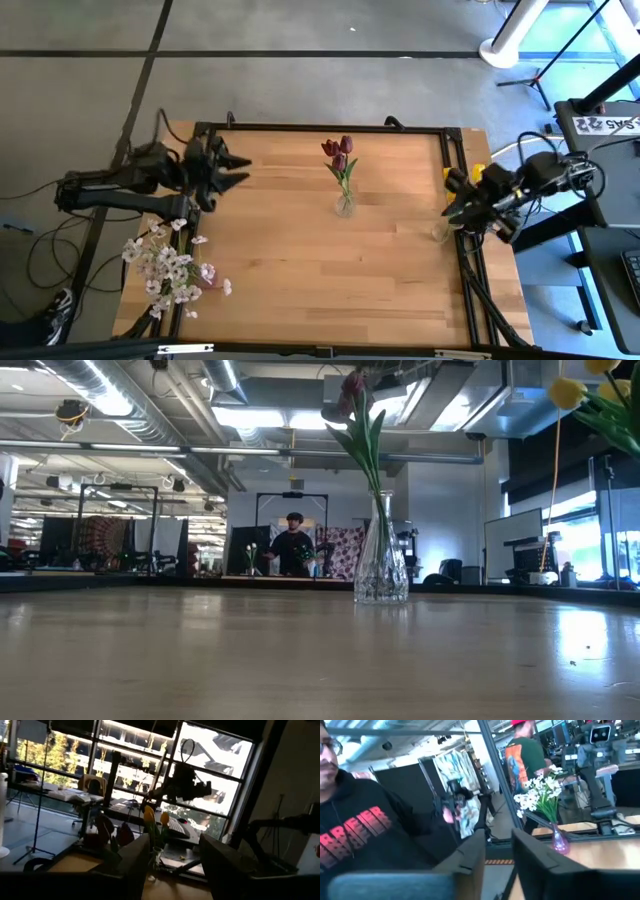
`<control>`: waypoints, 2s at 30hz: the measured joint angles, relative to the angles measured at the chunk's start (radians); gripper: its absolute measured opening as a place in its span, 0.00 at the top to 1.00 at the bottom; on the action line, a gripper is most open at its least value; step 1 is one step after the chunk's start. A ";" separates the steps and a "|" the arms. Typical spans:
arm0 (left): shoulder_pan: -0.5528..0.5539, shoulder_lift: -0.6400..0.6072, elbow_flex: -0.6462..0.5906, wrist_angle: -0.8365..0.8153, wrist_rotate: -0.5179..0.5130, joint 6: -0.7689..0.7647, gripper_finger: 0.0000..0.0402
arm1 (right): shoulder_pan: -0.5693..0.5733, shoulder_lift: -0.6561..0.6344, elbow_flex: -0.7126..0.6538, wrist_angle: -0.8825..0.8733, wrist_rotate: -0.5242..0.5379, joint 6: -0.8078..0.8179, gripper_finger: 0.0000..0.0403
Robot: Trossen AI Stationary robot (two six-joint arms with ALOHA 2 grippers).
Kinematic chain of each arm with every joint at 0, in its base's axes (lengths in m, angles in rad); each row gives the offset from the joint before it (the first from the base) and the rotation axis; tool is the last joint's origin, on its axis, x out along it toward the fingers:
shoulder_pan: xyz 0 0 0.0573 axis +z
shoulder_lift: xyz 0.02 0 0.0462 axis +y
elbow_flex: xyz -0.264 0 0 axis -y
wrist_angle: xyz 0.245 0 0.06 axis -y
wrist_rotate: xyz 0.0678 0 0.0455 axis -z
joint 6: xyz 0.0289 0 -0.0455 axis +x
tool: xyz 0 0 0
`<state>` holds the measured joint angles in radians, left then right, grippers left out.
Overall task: Sort flowers into vase by color
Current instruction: Return to Home Position
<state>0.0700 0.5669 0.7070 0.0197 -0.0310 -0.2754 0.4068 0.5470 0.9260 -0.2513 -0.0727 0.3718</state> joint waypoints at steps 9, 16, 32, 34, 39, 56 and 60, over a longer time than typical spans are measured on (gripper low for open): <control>0.032 -0.165 -0.284 0.107 0.023 0.111 0.58 | 0.000 0.139 -0.018 0.109 -0.082 0.115 0.97; 0.019 -0.396 -0.464 0.136 0.025 0.121 0.58 | 0.063 0.188 -0.018 0.200 -0.063 0.162 0.99; -0.001 -0.564 -0.650 0.124 0.027 0.069 0.58 | 0.356 0.234 -0.302 0.636 0.133 0.067 0.99; -0.001 -0.564 -0.658 0.132 0.026 0.058 0.58 | 0.372 0.235 -0.344 0.685 0.133 0.070 0.99; 0.000 -0.564 -0.676 0.129 0.027 0.002 0.58 | 0.402 0.235 -0.429 0.765 0.131 0.169 1.00; 0.000 -0.564 -0.680 0.132 0.017 -0.011 0.58 | 0.437 0.264 -0.665 1.032 0.110 0.113 1.00; 0.000 -0.564 -0.680 0.131 0.017 -0.011 0.58 | 0.343 0.262 -0.740 1.092 0.028 0.123 1.00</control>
<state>0.0696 0.0029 0.0273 0.1505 -0.0139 -0.2859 0.7500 0.8090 0.1863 0.8409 -0.0442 0.4945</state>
